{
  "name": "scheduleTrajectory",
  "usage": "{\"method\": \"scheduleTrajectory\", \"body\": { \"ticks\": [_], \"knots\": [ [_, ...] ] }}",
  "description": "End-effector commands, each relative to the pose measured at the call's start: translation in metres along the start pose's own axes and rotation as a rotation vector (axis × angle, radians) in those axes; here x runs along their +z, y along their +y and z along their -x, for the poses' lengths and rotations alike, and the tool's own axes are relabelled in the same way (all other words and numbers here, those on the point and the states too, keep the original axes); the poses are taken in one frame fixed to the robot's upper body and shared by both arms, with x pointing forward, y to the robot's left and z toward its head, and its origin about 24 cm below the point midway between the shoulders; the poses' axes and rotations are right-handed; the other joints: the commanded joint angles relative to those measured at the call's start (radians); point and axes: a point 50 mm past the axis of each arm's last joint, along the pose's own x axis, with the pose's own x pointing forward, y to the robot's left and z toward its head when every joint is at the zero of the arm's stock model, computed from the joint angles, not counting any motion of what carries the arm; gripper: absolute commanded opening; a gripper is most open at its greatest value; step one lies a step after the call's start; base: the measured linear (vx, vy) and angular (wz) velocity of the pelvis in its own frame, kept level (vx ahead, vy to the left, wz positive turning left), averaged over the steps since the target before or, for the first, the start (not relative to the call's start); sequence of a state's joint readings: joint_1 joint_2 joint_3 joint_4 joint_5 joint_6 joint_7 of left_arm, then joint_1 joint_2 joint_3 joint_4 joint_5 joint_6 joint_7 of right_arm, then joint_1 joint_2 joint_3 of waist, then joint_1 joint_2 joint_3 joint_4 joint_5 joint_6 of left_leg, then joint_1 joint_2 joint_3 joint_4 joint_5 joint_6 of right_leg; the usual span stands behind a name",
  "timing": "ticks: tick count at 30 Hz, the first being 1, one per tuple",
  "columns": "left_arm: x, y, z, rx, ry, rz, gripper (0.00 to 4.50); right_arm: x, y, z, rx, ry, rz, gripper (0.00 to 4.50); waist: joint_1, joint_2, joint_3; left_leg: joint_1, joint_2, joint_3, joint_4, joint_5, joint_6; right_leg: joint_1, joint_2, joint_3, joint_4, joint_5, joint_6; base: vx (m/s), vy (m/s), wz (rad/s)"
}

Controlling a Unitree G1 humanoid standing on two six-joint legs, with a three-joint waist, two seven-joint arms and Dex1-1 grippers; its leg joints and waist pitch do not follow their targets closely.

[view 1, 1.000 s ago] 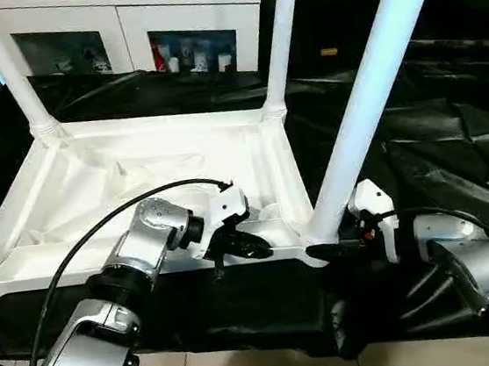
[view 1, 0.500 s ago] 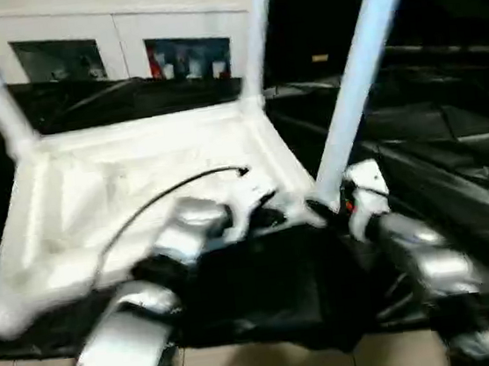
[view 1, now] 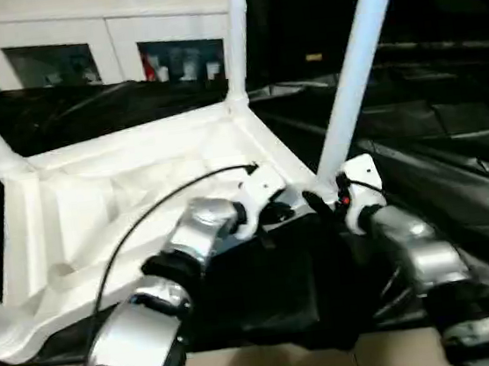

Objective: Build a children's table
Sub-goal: Rotate leg to tighten

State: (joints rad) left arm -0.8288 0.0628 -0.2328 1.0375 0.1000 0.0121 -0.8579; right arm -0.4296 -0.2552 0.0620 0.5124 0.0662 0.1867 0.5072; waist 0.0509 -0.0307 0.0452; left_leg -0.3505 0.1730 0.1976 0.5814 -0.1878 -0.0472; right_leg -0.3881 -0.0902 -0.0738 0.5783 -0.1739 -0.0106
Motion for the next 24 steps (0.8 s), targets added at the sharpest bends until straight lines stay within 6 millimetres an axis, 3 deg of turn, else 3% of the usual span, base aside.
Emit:
{"method": "scheduleTrajectory", "body": {
  "ticks": [1, 2, 4, 5, 7, 8, 10, 13, 15, 16, 18, 22, 24],
  "knots": [
    [-0.002, -0.005, 0.006, -0.11, -0.036, -0.03, 0.0, 0.004, 0.013, 0.004, 0.214, 0.001, 0.096, 4.01, 0.005, -0.012, -0.05, 0.002, 0.056, -0.032, -0.075, -0.301, 0.056, 0.035, -0.075, 0.046, -0.09, -0.415, -0.143, 0.0, 0.0, 0.0],
    [-0.004, -0.004, 0.008, -0.124, -0.033, -0.029, 0.0, 0.005, 0.011, 0.007, 0.228, 0.0, 0.102, 4.01, 0.008, -0.015, -0.052, 0.0, 0.057, -0.029, -0.072, -0.263, 0.079, 0.037, -0.075, 0.048, -0.084, -0.371, -0.158, 0.0, 0.0, 0.0],
    [-0.007, -0.005, 0.014, -0.178, -0.045, -0.043, 0.0, 0.007, 0.006, 0.014, 0.261, -0.003, 0.121, 4.01, 0.008, -0.012, -0.053, -0.001, 0.058, -0.029, -0.071, -0.245, 0.086, 0.037, -0.075, 0.049, -0.079, -0.346, -0.173, 0.0, 0.0, 0.0],
    [-0.009, -0.006, 0.018, -0.218, -0.044, -0.036, 0.0, 0.009, 0.003, 0.019, 0.288, -0.005, 0.123, 4.01, 0.011, -0.018, -0.059, -0.004, 0.06, -0.027, -0.068, -0.204, 0.092, 0.042, -0.075, 0.049, -0.071, -0.287, -0.188, 0.051, -0.019, 0.0],
    [-0.011, -0.007, 0.022, -0.245, -0.043, -0.029, 0.0, 0.01, 0.001, 0.023, 0.306, -0.006, 0.123, 4.01, 0.016, -0.013, -0.062, -0.002, 0.063, -0.025, -0.065, -0.148, 0.114, 0.044, -0.074, 0.049, -0.055, -0.173, -0.229, 0.052, -0.014, 0.0],
    [-0.015, -0.007, 0.029, -0.293, -0.037, -0.035, 0.0, 0.011, -0.001, 0.031, 0.358, -0.006, 0.136, 4.01, 0.015, -0.018, -0.065, -0.003, 0.063, -0.023, -0.062, -0.118, 0.128, 0.044, -0.071, 0.048, -0.047, -0.109, -0.252, 0.0, 0.0, 0.0],
    [-0.016, -0.007, 0.032, -0.317, -0.036, -0.036, 0.0, 0.012, -0.001, 0.034, 0.381, -0.002, 0.143, 4.01, 0.024, -0.014, -0.065, -0.004, 0.066, -0.019, -0.056, -0.066, 0.162, 0.043, -0.069, 0.047, -0.034, -0.015, -0.282, 0.0, 0.0, 0.0],
    [-0.018, -0.009, 0.041, -0.392, -0.041, -0.031, 0.0, 0.01, -0.003, 0.038, 0.412, 0.021, 0.159, 4.01, 0.035, -0.013, -0.062, -0.003, 0.068, -0.015, -0.057, -0.084, 0.157, 0.041, -0.07, 0.046, -0.038, -0.062, -0.279, 0.0, 0.0, 0.0],
    [-0.018, -0.011, 0.046, -0.43, -0.043, -0.031, 0.0, 0.009, -0.003, 0.04, 0.419, 0.024, 0.158, 4.01, 0.04, -0.013, -0.058, -0.001, 0.07, -0.015, -0.06, -0.126, 0.131, 0.039, -0.072, 0.047, -0.044, -0.135, -0.269, 0.0, 0.0, 0.0],
    [-0.018, -0.012, 0.048, -0.448, -0.043, -0.03, 0.0, 0.009, -0.003, 0.04, 0.425, 0.024, 0.155, 4.01, 0.04, -0.013, -0.055, 0.0, 0.07, -0.017, -0.064, -0.168, 0.102, 0.037, -0.073, 0.047, -0.051, -0.214, -0.246, 0.0, 0.0, 0.0],
    [-0.019, -0.013, 0.051, -0.46, -0.041, -0.027, 0.0, 0.008, -0.001, 0.04, 0.445, 0.028, 0.144, 4.01, 0.037, -0.012, -0.053, 0.001, 0.068, -0.018, -0.066, -0.194, 0.081, 0.034, -0.073, 0.049, -0.058, -0.267, -0.224, 0.0, 0.0, 0.0],
    [-0.02, -0.013, 0.052, -0.457, -0.035, -0.029, 0.0, 0.005, 0.003, 0.041, 0.479, 0.043, 0.127, 4.01, 0.035, -0.015, -0.054, 0.001, 0.067, -0.021, -0.068, -0.197, 0.065, 0.033, -0.073, 0.051, -0.06, -0.29, -0.204, 0.0, 0.0, 0.0],
    [-0.02, -0.014, 0.052, -0.458, -0.034, -0.027, 0.0, 0.004, 0.004, 0.041, 0.49, 0.046, 0.12, 3.73, 0.035, -0.016, -0.056, 0.0, 0.066, -0.021, -0.067, -0.182, 0.069, 0.034, -0.073, 0.052, -0.058, -0.267, -0.205, 0.0, 0.0, 0.0]
  ]
}}
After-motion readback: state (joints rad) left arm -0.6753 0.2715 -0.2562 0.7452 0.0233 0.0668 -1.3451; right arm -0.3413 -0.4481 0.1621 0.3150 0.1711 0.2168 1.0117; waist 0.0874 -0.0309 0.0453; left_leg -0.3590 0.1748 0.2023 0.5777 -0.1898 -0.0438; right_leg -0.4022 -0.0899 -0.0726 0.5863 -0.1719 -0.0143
